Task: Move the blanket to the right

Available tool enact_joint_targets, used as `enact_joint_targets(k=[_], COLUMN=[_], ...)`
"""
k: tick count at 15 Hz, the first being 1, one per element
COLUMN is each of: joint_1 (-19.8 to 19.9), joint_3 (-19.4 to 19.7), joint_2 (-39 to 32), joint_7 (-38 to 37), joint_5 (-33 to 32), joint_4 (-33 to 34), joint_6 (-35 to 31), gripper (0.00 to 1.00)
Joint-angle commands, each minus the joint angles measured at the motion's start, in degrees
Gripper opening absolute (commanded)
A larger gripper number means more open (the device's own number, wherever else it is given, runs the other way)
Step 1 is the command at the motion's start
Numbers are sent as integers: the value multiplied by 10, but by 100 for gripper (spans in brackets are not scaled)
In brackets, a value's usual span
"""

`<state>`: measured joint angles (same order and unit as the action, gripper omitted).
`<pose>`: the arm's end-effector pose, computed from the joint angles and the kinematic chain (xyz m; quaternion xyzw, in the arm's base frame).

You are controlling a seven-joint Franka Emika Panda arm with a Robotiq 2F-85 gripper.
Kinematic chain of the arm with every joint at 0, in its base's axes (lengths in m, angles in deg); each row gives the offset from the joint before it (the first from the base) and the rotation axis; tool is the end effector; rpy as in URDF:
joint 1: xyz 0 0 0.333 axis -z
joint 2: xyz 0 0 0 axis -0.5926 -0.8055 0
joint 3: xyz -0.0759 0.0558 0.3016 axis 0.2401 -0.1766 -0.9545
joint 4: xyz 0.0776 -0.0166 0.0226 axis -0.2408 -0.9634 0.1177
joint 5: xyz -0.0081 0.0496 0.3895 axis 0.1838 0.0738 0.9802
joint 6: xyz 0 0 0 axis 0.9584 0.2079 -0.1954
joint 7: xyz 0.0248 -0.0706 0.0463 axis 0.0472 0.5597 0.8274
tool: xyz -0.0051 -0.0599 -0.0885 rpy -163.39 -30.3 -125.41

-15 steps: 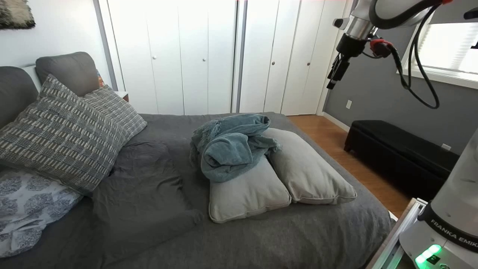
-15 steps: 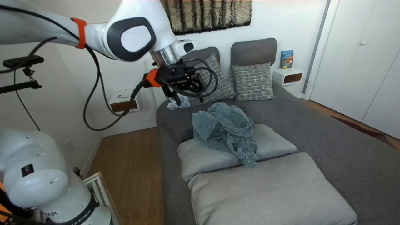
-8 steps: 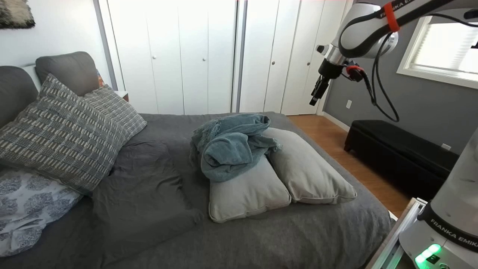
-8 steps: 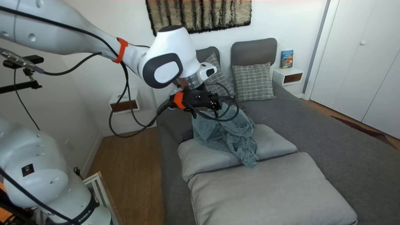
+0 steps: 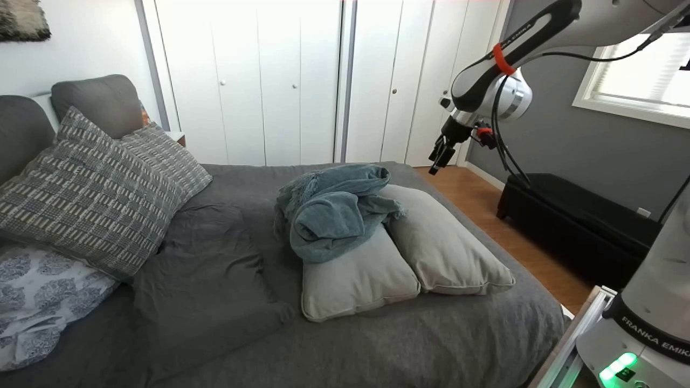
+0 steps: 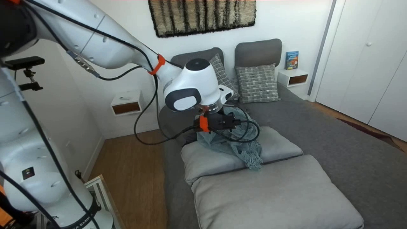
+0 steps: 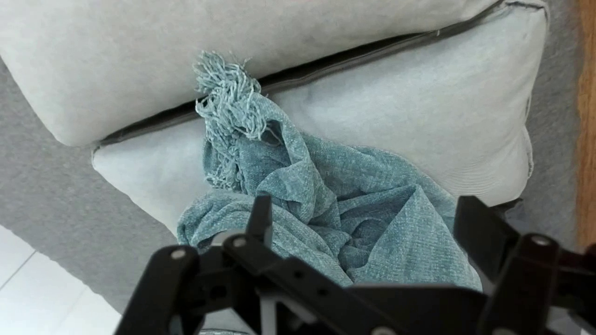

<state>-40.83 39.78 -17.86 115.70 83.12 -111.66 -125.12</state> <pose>0.5075 -0.1208 0.3461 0.9231 0.3380 0.1809 0.0300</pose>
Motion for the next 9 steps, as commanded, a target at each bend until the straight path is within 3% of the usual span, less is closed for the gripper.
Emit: enact_joint_targets(k=[1,9], joint_1=[-1,-1], joint_3=[0,0], joint_2=[-19,-31], joint_7=[33,41], joint_5=[26,33], joint_4=[10,18], joint_6=[-3,-3], gripper=[100,100])
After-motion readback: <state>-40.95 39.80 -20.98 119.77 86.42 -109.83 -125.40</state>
